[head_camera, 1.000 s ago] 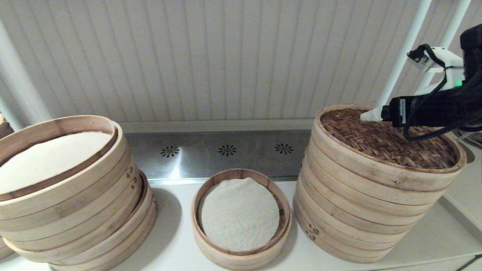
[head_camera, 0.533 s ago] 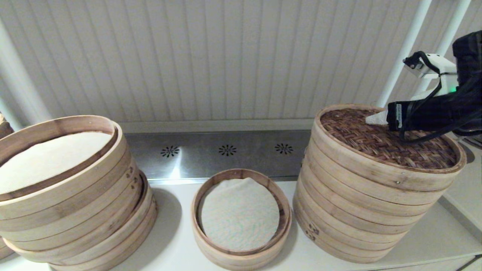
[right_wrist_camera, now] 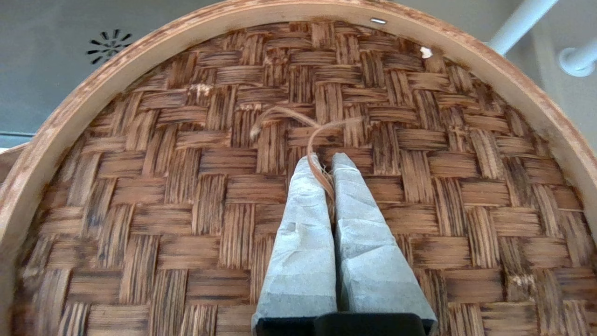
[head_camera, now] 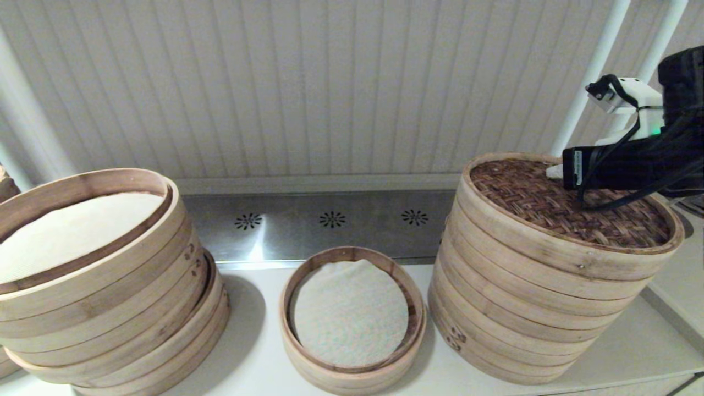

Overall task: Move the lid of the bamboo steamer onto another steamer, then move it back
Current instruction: Pick up the steamer, then put the steamer

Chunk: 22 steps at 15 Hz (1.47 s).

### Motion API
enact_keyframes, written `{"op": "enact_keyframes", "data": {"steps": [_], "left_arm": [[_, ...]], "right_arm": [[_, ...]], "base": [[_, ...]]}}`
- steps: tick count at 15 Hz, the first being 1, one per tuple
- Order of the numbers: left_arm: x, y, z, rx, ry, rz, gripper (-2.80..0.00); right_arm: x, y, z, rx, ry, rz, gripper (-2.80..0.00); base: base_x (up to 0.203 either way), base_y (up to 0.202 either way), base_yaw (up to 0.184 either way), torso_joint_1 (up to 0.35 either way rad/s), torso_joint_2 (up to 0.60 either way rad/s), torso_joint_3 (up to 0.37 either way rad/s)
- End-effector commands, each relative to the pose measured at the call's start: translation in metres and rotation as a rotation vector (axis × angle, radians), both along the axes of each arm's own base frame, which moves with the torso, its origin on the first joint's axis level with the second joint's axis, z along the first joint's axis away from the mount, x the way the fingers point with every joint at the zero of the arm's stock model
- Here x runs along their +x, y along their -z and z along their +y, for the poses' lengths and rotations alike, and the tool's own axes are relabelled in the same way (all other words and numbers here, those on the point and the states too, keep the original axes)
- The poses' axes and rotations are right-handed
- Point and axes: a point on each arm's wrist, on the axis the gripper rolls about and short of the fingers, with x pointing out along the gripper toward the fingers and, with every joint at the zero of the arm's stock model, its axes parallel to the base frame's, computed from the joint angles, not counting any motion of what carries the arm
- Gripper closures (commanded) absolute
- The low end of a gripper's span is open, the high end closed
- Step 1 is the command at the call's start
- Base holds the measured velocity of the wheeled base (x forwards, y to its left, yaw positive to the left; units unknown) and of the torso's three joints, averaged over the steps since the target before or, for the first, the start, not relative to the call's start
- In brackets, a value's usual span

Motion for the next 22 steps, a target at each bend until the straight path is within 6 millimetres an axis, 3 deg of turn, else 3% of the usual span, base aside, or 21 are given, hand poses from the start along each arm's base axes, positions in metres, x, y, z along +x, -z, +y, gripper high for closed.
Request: {"op": "enact_keyframes", "data": {"steps": [1,13,22], "left_arm": [[0.0,0.0,0.0,0.0,-0.001,0.0,0.0],[0.0,0.0,0.0,0.0,-0.001,0.0,0.0],[0.0,0.0,0.0,0.0,-0.001,0.0,0.0]], "right_arm": [[-0.002,-0.003,0.0,0.001,-0.003,-0.013,0.0],[-0.01,-0.037,0.002,0.011,-0.008,-0.131,0.0],[-0.026,-0.06,0.031,0.024,-0.111,-0.209,0.0]], "base": [[0.0,0.0,0.0,0.0,0.0,0.0],[0.0,0.0,0.0,0.0,0.0,0.0],[0.0,0.0,0.0,0.0,0.0,0.0]]}}
